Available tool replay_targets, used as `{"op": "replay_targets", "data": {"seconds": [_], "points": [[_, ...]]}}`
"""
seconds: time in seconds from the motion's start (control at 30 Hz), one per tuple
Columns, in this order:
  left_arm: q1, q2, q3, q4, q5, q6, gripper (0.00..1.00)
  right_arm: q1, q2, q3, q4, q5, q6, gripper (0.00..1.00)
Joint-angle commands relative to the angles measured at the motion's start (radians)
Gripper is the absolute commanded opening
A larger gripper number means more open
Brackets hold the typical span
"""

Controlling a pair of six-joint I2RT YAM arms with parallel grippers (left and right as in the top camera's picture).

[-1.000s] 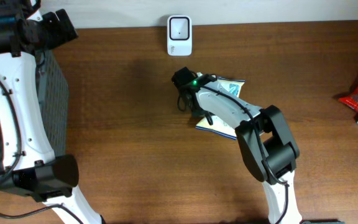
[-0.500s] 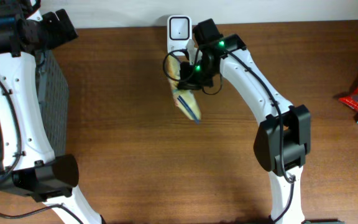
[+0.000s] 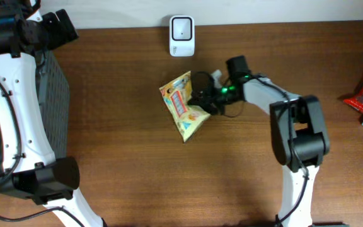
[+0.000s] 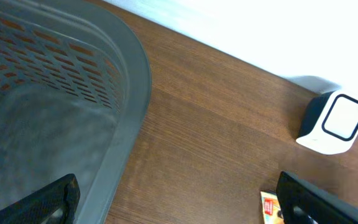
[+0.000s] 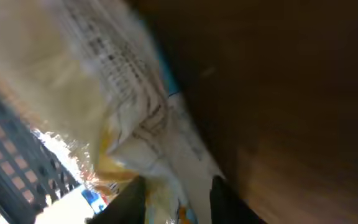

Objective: Scan the item barcode
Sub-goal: 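Raise the wipes pack to the scanner face with the right gripper, then carry the wipes pack right and drop it on the other items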

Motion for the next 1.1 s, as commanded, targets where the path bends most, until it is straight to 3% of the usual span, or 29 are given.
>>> {"op": "replay_targets", "data": {"seconds": [0.0, 0.17, 0.27, 0.33, 0.37, 0.5, 0.67, 0.73, 0.77, 0.87, 1.07], "points": [[0.007, 0.007, 0.012, 0.002, -0.011, 0.016, 0.99, -0.070, -0.033, 0.019, -0.105, 0.152, -0.103, 0.54], [0.008, 0.007, 0.012, 0.002, -0.011, 0.016, 0.99, -0.110, -0.156, 0.275, -0.506, 0.542, -0.335, 0.62], [0.005, 0.007, 0.012, 0.002, -0.011, 0.016, 0.99, -0.067, -0.170, 0.448, -0.657, 0.559, -0.500, 0.59], [0.005, 0.007, 0.012, 0.002, -0.011, 0.016, 0.99, 0.005, -0.168, 0.460, -0.659, 0.580, -0.552, 0.46], [0.005, 0.007, 0.012, 0.002, -0.011, 0.016, 0.99, 0.034, -0.158, 0.459, -0.653, 0.600, -0.552, 0.46], [0.005, 0.007, 0.012, 0.002, -0.011, 0.016, 0.99, 0.182, -0.063, 0.456, -0.637, 0.794, -0.540, 0.59], [0.005, 0.007, 0.012, 0.002, -0.011, 0.016, 0.99, 0.202, 0.045, 0.456, -0.629, 0.764, -0.541, 0.72], [0.005, 0.007, 0.012, 0.002, -0.011, 0.016, 0.99, 0.203, 0.093, 0.454, -0.629, 0.711, -0.541, 0.72], [0.005, 0.007, 0.012, 0.002, -0.011, 0.016, 0.99, 0.203, 0.105, 0.454, -0.629, 0.711, -0.540, 0.68], [0.005, 0.007, 0.012, 0.002, -0.011, 0.016, 0.99, 0.202, 0.117, 0.456, -0.628, 0.711, -0.536, 0.06], [0.005, 0.007, 0.012, 0.002, -0.011, 0.016, 0.99, 0.200, 0.079, 0.681, -0.701, 0.689, -0.512, 0.04]]}}
